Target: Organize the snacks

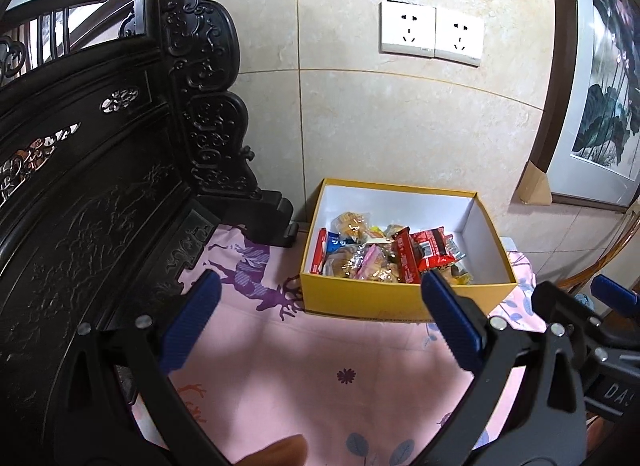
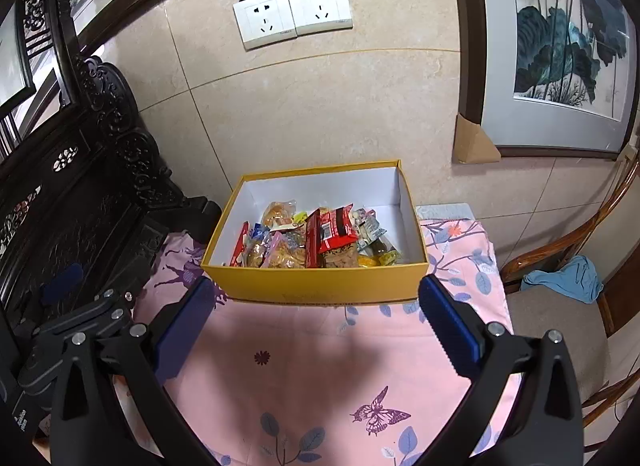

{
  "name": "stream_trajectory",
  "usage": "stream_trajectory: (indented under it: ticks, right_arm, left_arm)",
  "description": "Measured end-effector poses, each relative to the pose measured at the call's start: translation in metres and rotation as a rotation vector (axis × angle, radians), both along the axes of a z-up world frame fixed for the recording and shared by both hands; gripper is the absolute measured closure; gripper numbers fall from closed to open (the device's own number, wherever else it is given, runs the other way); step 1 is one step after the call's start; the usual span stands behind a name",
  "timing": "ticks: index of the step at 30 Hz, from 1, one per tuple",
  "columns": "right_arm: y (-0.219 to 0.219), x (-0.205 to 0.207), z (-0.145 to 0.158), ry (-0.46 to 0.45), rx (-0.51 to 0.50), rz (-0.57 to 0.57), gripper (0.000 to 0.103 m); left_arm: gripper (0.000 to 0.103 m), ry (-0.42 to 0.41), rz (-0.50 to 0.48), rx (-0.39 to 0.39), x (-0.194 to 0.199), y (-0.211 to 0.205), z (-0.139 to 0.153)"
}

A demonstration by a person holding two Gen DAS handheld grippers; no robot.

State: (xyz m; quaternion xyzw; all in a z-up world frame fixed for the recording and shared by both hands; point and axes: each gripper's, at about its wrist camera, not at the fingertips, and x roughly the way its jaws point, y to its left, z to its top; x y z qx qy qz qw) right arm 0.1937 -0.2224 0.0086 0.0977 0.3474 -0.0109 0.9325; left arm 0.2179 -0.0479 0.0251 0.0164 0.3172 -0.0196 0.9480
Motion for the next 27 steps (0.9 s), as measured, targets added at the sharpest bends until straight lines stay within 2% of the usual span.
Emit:
stream_trajectory:
  ticks: [14, 27]
  right_arm:
    - [0.002, -0.009, -0.002, 0.007, -0.010, -0.007, 0.001]
    - [-0.001, -0.032, 0.009, -0.020, -0.022, -0.039, 0.001]
  left_arm:
    - [0.002, 0.001, 0.002, 0.013, -0.009, 0.004, -0.002]
    - [0.002, -0.016, 0.004, 0.026, -0.027, 0.018, 0.005]
